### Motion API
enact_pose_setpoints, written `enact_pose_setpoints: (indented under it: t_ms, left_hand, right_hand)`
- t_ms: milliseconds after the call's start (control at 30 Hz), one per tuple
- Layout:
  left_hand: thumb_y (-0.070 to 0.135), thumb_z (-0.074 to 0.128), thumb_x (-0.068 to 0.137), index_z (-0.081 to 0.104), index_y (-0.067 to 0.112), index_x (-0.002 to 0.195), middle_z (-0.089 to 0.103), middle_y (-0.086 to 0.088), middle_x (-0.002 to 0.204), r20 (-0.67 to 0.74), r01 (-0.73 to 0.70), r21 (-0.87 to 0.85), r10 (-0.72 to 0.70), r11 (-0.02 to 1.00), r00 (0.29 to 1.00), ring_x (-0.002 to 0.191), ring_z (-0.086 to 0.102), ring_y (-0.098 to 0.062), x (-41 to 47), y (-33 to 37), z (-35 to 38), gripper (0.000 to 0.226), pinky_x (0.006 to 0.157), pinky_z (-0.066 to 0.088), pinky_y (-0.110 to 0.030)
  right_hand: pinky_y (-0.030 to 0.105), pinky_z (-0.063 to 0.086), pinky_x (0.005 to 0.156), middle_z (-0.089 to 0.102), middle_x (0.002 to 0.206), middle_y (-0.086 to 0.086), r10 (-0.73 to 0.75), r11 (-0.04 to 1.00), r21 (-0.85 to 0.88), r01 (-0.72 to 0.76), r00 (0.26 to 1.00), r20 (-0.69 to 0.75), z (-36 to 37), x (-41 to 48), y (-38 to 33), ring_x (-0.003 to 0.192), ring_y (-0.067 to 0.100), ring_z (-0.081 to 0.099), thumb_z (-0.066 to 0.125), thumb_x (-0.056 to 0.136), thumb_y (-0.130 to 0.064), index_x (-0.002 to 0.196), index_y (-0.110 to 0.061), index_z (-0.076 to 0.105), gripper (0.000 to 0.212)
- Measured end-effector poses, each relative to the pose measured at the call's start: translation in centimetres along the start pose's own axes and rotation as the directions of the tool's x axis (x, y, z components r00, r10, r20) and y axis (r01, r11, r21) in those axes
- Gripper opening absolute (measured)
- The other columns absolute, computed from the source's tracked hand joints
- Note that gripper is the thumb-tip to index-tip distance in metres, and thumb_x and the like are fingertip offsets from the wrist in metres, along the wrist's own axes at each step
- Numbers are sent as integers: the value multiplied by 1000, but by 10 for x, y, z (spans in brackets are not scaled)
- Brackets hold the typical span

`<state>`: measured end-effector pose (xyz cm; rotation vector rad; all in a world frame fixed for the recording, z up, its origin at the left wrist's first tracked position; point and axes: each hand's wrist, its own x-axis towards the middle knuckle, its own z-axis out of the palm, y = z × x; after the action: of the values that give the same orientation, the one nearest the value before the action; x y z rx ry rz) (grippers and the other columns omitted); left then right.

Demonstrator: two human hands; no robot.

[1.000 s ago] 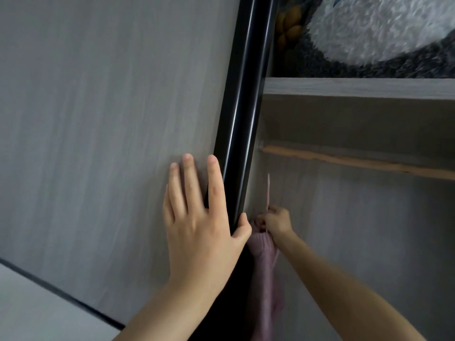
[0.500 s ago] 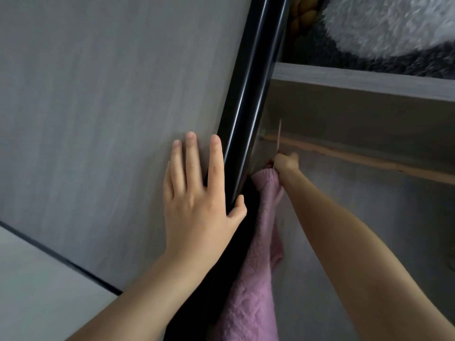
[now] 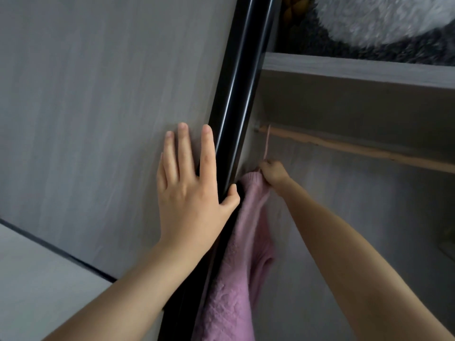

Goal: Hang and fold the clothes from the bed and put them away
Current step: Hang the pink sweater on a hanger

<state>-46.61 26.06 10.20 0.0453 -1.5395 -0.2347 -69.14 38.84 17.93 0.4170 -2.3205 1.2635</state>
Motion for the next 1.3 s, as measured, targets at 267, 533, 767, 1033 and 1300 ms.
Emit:
enact_pose_setpoints:
  t_ms: [267, 533, 767, 1033, 1300]
  left_hand:
    - [26, 75, 69, 34, -4, 140, 36, -38, 138, 86, 45, -8, -44, 999, 995, 125, 37, -56, 0, 1, -2, 88, 95, 36, -65]
    - [20, 57, 80, 60, 4, 120, 46, -32, 135, 17, -310, -24, 311, 950, 950, 128, 35, -45, -34, 49, 9, 44, 97, 36, -60]
    - [11, 88, 50, 68, -4, 105, 56, -36, 119, 399, -147, -312, 270, 939, 876, 110, 53, -54, -77, 125, 44, 60, 83, 44, -64]
    - [4, 93, 35, 69, -10, 96, 58, -41, 106, 659, -9, -453, 342, 891, 670, 98, 56, -60, -136, 199, 66, 67, 72, 45, -68]
    - [20, 69, 52, 70, -9, 95, 60, -39, 104, 697, 9, -465, 359, 885, 620, 96, 58, -57, -154, 224, 66, 51, 70, 47, -64]
  right_hand:
    - [30, 38, 81, 61, 104, 20, -207, 893, -417, 173, 978, -39, -85, -79, 44, 102, 30, 55, 47, 96, -18, 108, -4, 64, 25]
    - [37, 36, 90, 52, 127, 7, -315, 400, -913, 84, 948, -51, -218, -180, 75, 120, 30, 39, 47, 95, -26, 124, -15, 58, 33]
    - [38, 34, 88, 51, 123, 9, -149, 100, -972, -211, 963, -225, -319, -262, 98, 117, 32, 41, 45, 94, -35, 119, -16, 56, 33]
    - [36, 48, 79, 62, 116, 7, 177, -16, -921, -390, 905, -386, -351, -335, 121, 107, 30, 61, 42, 95, -19, 130, -9, 35, 37]
    - [30, 39, 63, 63, 111, 8, 145, -43, -856, -514, 845, -515, -366, -316, 138, 100, 32, 64, 40, 93, -9, 117, -8, 42, 23]
